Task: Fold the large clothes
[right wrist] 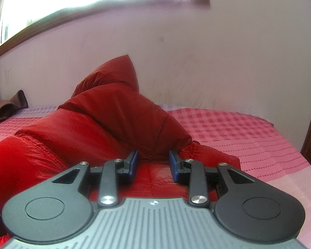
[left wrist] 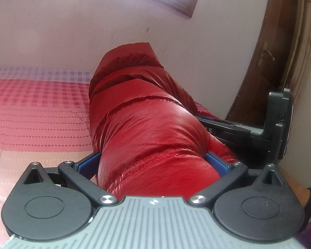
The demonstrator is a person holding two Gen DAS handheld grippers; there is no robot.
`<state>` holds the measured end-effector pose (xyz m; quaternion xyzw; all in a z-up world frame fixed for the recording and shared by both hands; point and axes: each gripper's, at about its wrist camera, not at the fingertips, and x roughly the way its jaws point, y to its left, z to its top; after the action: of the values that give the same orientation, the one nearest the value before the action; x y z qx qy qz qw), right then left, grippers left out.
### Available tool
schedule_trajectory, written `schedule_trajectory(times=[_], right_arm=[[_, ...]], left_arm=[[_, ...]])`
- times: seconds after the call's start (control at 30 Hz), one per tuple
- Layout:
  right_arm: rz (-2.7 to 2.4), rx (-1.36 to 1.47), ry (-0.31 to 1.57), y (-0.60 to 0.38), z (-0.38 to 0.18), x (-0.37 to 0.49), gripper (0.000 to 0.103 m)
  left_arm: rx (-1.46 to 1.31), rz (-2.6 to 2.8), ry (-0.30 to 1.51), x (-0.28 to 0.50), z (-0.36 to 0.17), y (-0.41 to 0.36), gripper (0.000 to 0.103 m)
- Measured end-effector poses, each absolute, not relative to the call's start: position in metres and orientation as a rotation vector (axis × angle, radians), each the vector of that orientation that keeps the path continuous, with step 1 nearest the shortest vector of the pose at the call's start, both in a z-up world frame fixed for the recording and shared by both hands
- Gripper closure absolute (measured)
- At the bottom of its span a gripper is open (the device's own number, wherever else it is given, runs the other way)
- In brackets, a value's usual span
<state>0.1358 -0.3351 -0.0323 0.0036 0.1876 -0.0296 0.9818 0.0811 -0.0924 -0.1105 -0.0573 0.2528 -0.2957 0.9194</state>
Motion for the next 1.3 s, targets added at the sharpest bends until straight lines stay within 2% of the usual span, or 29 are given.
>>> schedule_trajectory(times=[1.0, 1.13, 1.23, 1.3], right_arm=[[-0.046, 0.038, 0.377, -0.335, -0.028, 0.132, 0.072], [-0.029, 0.086, 0.383, -0.342, -0.028, 0.132, 0.072], [-0.018, 0.106, 0.385, -0.344, -0.027, 0.132, 0.072], [-0.008, 0.125, 0.386, -0.346, -0.027, 0.131, 0.072]], left_arm=[[-0.107, -0.587, 0.572, 0.080, -0.090, -0.091, 0.000], [-0.050, -0.608, 0.405, 0.052, -0.064, -0.081, 0.005], [-0.042, -0.694, 0.354, 0.043, -0.045, -0.087, 0.022], [-0.042, -0.762, 0.355, 0.044, -0.038, -0.101, 0.025]])
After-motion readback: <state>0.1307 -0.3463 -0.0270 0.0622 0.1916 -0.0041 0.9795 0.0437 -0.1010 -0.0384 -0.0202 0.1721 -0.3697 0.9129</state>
